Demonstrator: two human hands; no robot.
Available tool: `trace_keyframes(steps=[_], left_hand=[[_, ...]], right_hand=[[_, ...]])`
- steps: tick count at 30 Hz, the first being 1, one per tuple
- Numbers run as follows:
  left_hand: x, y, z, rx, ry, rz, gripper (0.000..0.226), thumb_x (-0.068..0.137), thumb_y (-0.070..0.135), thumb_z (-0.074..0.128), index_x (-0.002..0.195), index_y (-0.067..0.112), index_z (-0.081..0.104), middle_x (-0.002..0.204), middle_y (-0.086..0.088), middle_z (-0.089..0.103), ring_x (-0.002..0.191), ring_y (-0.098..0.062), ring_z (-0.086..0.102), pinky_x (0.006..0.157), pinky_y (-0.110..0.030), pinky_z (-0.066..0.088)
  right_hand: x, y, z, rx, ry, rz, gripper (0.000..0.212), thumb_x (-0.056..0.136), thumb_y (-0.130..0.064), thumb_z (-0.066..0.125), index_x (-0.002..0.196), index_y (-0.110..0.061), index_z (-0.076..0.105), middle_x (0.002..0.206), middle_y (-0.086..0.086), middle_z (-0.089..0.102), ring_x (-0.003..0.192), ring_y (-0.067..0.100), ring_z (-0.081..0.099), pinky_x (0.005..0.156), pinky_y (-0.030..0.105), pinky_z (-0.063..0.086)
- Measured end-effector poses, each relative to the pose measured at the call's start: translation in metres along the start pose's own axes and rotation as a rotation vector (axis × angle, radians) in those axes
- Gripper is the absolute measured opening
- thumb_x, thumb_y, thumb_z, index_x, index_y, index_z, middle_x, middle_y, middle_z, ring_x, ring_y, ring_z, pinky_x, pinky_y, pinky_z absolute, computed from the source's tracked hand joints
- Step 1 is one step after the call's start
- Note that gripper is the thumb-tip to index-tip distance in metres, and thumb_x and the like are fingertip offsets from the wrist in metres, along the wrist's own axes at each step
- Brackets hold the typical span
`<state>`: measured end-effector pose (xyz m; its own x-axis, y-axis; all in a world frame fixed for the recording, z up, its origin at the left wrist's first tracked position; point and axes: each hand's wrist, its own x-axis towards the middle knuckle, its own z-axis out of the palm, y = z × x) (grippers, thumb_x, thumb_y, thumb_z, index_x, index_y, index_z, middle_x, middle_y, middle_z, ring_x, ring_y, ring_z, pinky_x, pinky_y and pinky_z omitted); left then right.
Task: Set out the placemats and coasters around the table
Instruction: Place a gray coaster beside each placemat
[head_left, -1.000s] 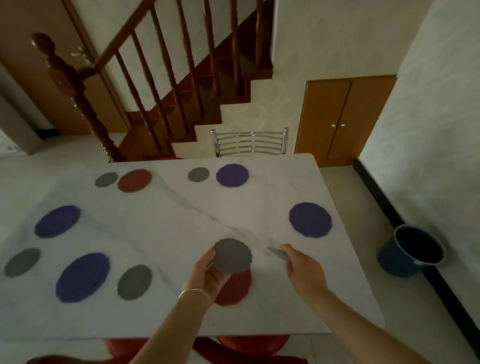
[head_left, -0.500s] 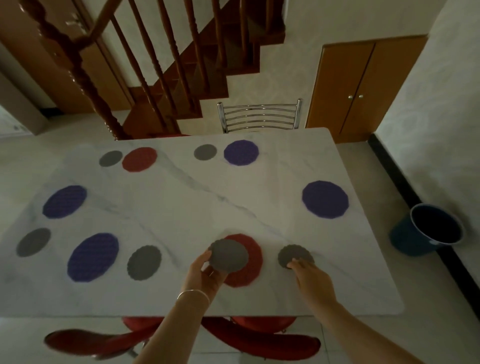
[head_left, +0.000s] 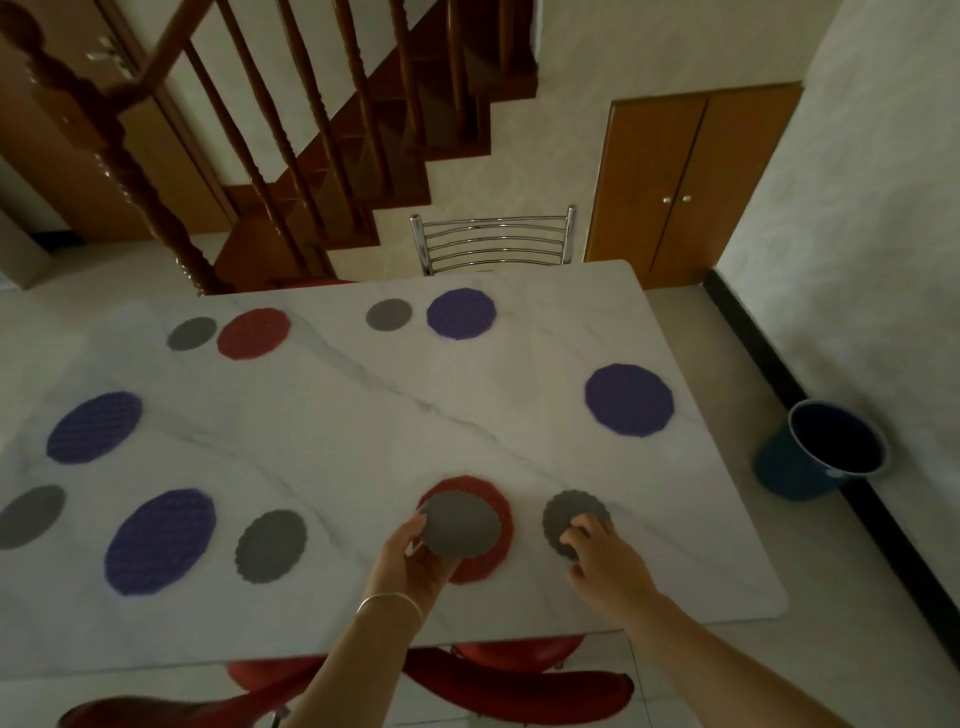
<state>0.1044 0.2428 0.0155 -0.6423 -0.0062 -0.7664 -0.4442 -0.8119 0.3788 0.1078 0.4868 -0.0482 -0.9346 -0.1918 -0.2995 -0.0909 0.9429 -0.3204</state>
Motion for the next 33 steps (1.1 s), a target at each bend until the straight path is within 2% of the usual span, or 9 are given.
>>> trace_keyframes(steps=[4, 9, 13, 19, 23, 25, 28, 31, 33], left_hand=[[0.001, 0.003, 0.022, 0.027, -0.038, -0.028, 0.015, 0.088, 0.009, 0.054, 0.101, 0.001, 0.058, 0.083, -0.016, 0.069, 0.073, -0.032, 0.068, 0.048, -0.037, 0.058], [0.006, -0.009, 0.072, 0.063, -0.123, -0.076, 0.013, 0.088, 0.01, 0.055, 0.097, 0.002, 0.06, 0.068, -0.015, 0.073, 0.058, -0.027, 0.071, 0.048, -0.036, 0.058], [0.007, -0.039, 0.118, 0.096, -0.186, -0.148, 0.013, 0.085, 0.008, 0.059, 0.096, 0.002, 0.062, 0.072, -0.02, 0.073, 0.06, -0.031, 0.071, 0.048, -0.037, 0.058], [0.004, -0.092, 0.19, 0.147, -0.288, -0.191, 0.015, 0.085, 0.008, 0.056, 0.097, 0.002, 0.062, 0.087, -0.02, 0.069, 0.071, -0.035, 0.069, 0.05, -0.038, 0.059], [0.003, -0.126, 0.233, 0.149, -0.324, -0.16, 0.018, 0.086, 0.008, 0.056, 0.1, -0.002, 0.059, 0.086, -0.023, 0.069, 0.078, -0.037, 0.066, 0.05, -0.038, 0.058], [0.005, -0.144, 0.254, 0.16, -0.371, -0.127, 0.022, 0.089, 0.009, 0.051, 0.103, -0.004, 0.06, 0.085, -0.024, 0.072, 0.081, -0.038, 0.068, 0.06, -0.043, 0.061], [0.012, -0.173, 0.28, 0.146, -0.35, -0.083, 0.035, 0.091, 0.01, 0.047, 0.122, -0.006, 0.055, 0.109, -0.028, 0.066, 0.103, -0.042, 0.063, 0.084, -0.048, 0.056], [0.014, -0.202, 0.303, 0.094, -0.296, -0.059, 0.035, 0.088, 0.006, 0.051, 0.121, -0.003, 0.056, 0.087, -0.025, 0.072, 0.074, -0.036, 0.072, 0.057, -0.042, 0.06], [0.014, -0.214, 0.315, 0.076, -0.25, -0.032, 0.034, 0.086, 0.005, 0.054, 0.119, -0.003, 0.057, 0.083, -0.024, 0.073, 0.069, -0.035, 0.072, 0.053, -0.041, 0.059]], right_hand=[[-0.004, 0.002, -0.017, 0.07, 0.075, 0.024, 0.042, 0.088, -0.021, 0.049, 0.13, -0.022, 0.047, 0.14, -0.003, 0.038, 0.131, 0.018, 0.033, 0.104, 0.03, 0.039], [-0.012, 0.015, -0.068, 0.175, 0.252, 0.024, 0.04, 0.087, -0.015, 0.053, 0.126, -0.02, 0.051, 0.13, -0.002, 0.047, 0.118, 0.014, 0.044, 0.096, 0.026, 0.045], [-0.024, 0.034, -0.112, 0.264, 0.463, 0.034, 0.039, 0.087, -0.013, 0.054, 0.126, -0.019, 0.05, 0.126, -0.004, 0.05, 0.114, 0.011, 0.048, 0.093, 0.024, 0.046], [-0.034, 0.068, -0.166, 0.254, 0.544, -0.086, 0.047, 0.079, -0.009, 0.058, 0.125, -0.016, 0.051, 0.129, 0.0, 0.048, 0.12, 0.015, 0.045, 0.098, 0.029, 0.043], [-0.037, 0.103, -0.192, 0.241, 0.567, -0.151, 0.05, 0.077, -0.012, 0.062, 0.126, -0.015, 0.051, 0.132, 0.001, 0.045, 0.121, 0.012, 0.04, 0.097, 0.014, 0.033], [-0.035, 0.125, -0.205, 0.25, 0.57, -0.196, 0.048, 0.076, -0.012, 0.064, 0.123, -0.011, 0.055, 0.129, 0.005, 0.047, 0.119, 0.015, 0.042, 0.096, 0.014, 0.032], [-0.033, 0.165, -0.221, 0.262, 0.587, -0.272, 0.034, 0.077, -0.009, 0.067, 0.111, -0.006, 0.063, 0.122, 0.009, 0.054, 0.114, 0.019, 0.048, 0.094, 0.02, 0.04], [-0.029, 0.201, -0.236, 0.269, 0.628, -0.332, 0.02, 0.077, -0.003, 0.067, 0.097, -0.003, 0.068, 0.113, 0.011, 0.062, 0.107, 0.023, 0.055, 0.091, 0.022, 0.042], [-0.026, 0.219, -0.246, 0.28, 0.61, -0.388, 0.015, 0.078, -0.001, 0.066, 0.093, -0.003, 0.07, 0.106, 0.011, 0.065, 0.103, 0.02, 0.057, 0.089, 0.022, 0.043]])
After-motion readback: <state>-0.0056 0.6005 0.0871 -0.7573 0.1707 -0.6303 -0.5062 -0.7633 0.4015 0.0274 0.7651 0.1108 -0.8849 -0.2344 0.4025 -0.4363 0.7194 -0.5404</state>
